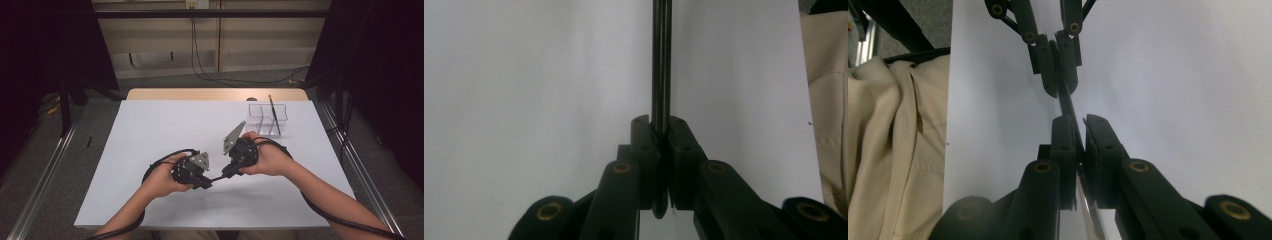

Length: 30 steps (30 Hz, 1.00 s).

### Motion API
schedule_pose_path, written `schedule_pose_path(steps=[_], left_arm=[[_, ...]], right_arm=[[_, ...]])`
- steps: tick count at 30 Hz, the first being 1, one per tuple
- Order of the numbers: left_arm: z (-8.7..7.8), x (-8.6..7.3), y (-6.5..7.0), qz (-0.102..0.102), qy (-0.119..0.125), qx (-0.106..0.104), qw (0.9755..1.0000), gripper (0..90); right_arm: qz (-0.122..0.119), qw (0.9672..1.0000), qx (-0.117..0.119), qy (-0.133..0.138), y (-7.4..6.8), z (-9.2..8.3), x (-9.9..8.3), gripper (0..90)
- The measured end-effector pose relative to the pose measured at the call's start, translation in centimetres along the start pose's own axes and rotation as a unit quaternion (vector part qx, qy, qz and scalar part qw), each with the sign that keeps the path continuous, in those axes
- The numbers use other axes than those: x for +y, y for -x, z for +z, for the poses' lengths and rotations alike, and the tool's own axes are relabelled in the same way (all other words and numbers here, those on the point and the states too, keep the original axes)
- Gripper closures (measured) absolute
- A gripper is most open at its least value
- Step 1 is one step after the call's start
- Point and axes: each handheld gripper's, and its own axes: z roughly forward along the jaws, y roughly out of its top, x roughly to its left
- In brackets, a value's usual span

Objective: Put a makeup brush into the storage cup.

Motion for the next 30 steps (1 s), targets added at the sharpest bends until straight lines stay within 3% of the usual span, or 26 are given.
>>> schedule_pose_path(steps=[4,11,18,19,21,24,30], left_arm=[[-0.2,0.1,0.0,-0.001,0.001,0.001,1.0,84.1],[-0.2,0.0,0.0,-0.003,-0.003,0.004,1.0,84.1],[-0.6,-0.3,-0.2,-0.01,-0.002,0.002,0.9999,84.1],[-0.6,-0.4,-0.1,-0.012,0.0,0.011,0.9999,84.1],[-0.8,-0.4,-0.2,-0.013,0.0,0.004,0.9999,84.1],[-0.9,-0.6,-0.2,-0.016,0.002,0.012,0.9998,84.1],[-1.1,-0.8,-0.2,-0.022,0.009,0.017,0.9996,84.1]], right_arm=[[0.005,0.9999,0.007,0.013,-0.1,0.1,0.0,75.5],[0.01,0.9994,-0.001,0.032,-0.1,0.2,-0.1,59.0],[0.005,0.9982,-0.012,0.059,0.2,-0.2,-0.8,36.3],[0.009,0.9977,-0.015,0.066,0.3,-0.2,-0.9,32.6],[0.01,0.9965,-0.019,0.081,0.5,-0.3,-1.2,26.8],[0.017,0.9943,-0.025,0.103,0.7,-0.4,-1.6,20.4],[0.037,0.9876,-0.026,0.151,1.0,-0.7,-2.5,15.7]])
